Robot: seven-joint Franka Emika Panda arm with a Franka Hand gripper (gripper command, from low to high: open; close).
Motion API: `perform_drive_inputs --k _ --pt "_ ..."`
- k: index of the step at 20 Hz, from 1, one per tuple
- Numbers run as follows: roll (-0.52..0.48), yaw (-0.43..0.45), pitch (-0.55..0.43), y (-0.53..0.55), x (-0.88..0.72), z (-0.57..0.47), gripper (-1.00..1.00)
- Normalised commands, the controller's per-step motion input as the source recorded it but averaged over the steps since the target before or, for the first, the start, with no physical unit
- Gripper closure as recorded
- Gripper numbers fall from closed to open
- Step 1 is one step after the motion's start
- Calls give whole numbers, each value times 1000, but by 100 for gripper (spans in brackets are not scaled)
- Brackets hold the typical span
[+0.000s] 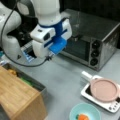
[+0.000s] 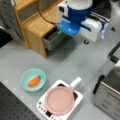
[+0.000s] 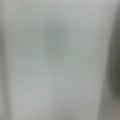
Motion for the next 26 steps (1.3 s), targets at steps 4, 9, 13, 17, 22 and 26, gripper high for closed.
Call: perform_drive_inputs --k 4,9,13,17,22,26 --pt "-100 173 67 -281 689 10 -100" --pt "-105 84 150 -321 766 72 -100" --pt "-107 66 221 -354 867 62 -100" --pt "-98 97 210 -247 817 -11 -100" --pt "-113 123 217 -246 626 24 -100" --pt "-108 165 188 -214 459 -63 -100"
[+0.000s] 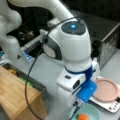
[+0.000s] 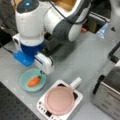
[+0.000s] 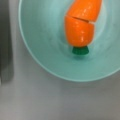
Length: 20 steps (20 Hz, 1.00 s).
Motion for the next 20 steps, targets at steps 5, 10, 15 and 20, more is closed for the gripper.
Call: perform_drive_inputs --k 5,10,15,20 --pt "-78 162 142 -185 368 -116 -100" --pt "-46 143 102 -138 298 -109 -100" --pt "-21 138 69 -142 229 -70 -100" --pt "25 123 37 -140 146 -110 -100"
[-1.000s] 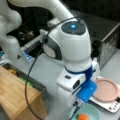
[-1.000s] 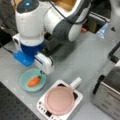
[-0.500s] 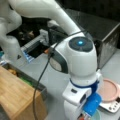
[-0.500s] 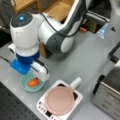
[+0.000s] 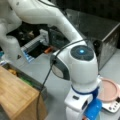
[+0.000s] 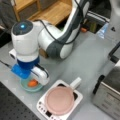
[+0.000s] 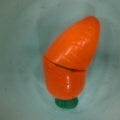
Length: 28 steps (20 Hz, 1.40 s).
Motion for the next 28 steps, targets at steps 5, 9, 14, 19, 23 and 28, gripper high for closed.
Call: perform_drive_inputs --k 5,9,14,19,23,28 --pt "48 89 8 -134 11 -116 -100" --pt "34 74 -21 -132 -92 -92 -100" --pt "43 93 -53 -151 -96 -102 -100" --pt "59 95 -79 -105 -60 -165 -100" --pt "62 70 -123 -40 -20 -196 -100" --pt "28 54 -126 -24 -47 -143 -100"
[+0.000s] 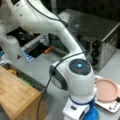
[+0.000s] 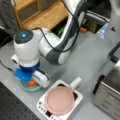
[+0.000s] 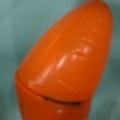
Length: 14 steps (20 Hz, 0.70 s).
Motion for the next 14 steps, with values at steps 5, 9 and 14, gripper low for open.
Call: perform_drive_inputs --k 5,9,14 --pt "14 52 -106 -39 -96 -121 -100" --pt "8 36 -112 -9 -88 -192 -100" --pt "6 15 -104 76 -89 -318 100"
